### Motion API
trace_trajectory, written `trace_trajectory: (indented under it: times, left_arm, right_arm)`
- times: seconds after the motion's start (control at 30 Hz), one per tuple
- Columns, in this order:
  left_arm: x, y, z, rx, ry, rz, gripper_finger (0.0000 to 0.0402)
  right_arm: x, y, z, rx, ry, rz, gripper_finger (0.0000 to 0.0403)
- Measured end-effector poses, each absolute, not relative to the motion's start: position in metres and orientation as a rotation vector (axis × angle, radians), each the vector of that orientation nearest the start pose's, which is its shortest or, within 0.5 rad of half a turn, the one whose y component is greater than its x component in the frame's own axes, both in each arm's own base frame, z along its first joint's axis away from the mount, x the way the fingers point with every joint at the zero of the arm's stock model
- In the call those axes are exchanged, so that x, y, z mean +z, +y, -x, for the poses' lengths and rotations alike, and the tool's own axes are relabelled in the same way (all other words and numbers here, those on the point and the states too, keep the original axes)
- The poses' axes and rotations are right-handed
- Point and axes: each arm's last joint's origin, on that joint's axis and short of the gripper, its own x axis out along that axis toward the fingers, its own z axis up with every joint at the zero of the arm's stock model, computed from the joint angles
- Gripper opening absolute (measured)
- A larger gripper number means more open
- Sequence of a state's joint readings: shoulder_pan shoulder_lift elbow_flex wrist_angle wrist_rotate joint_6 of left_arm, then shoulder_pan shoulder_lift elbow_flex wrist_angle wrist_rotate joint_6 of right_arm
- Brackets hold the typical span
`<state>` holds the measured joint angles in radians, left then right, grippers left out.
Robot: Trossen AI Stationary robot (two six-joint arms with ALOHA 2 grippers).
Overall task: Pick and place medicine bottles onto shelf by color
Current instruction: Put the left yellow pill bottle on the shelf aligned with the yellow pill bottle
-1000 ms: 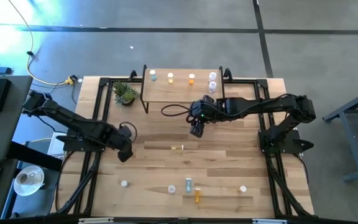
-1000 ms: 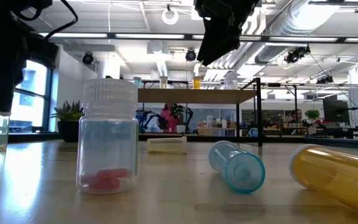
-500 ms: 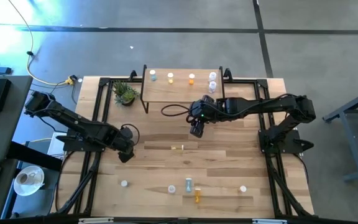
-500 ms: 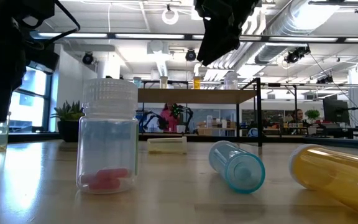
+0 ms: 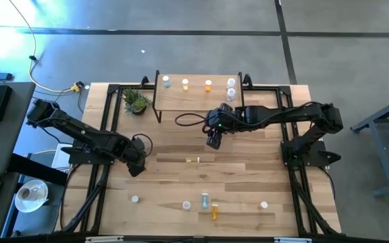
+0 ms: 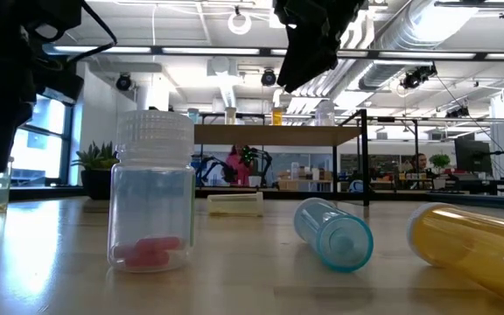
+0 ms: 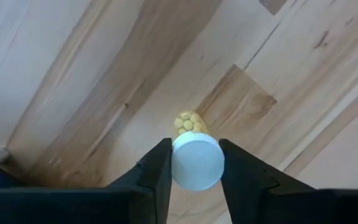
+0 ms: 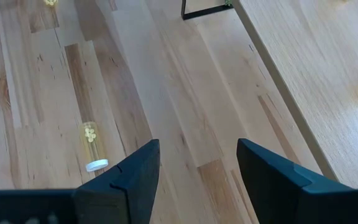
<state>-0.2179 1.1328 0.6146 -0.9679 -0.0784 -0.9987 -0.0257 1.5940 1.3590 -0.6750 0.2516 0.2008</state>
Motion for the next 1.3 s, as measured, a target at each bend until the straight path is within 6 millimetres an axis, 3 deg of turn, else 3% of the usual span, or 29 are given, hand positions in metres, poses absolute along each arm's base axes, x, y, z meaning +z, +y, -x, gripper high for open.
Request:
trace_trajectory:
  times: [0.17, 0.37, 0.63, 0.83, 1.1, 1.3]
  left_arm:
    - [0.193, -0.023, -0.167, 0.569, 1.324, 0.580, 0.0114]
    - [0.234, 0.002, -0.188, 0.441, 1.214, 0.532, 0.0115]
    - [0.313, 0.060, -0.210, 0.447, 0.988, 0.418, 0.0110]
    - [0.354, 0.110, -0.224, 0.518, 0.916, 0.335, 0.0112]
    - [0.373, 0.164, -0.243, 0.578, 1.043, 0.320, 0.0112]
    - [0.374, 0.194, -0.260, 0.574, 1.147, 0.320, 0.0112]
  right_arm:
    - [0.293, -0.016, -0.337, -0.351, 0.875, -0.090, 0.0204]
    - [0.293, -0.016, -0.336, -0.351, 0.883, -0.087, 0.0204]
    - [0.292, -0.016, -0.336, -0.356, 0.892, -0.076, 0.0204]
    - [0.291, -0.017, -0.334, -0.376, 0.908, -0.064, 0.0204]
    - [0.291, -0.017, -0.333, -0.389, 0.910, -0.087, 0.0204]
    - [0.290, -0.017, -0.331, -0.394, 0.935, -0.089, 0.0204]
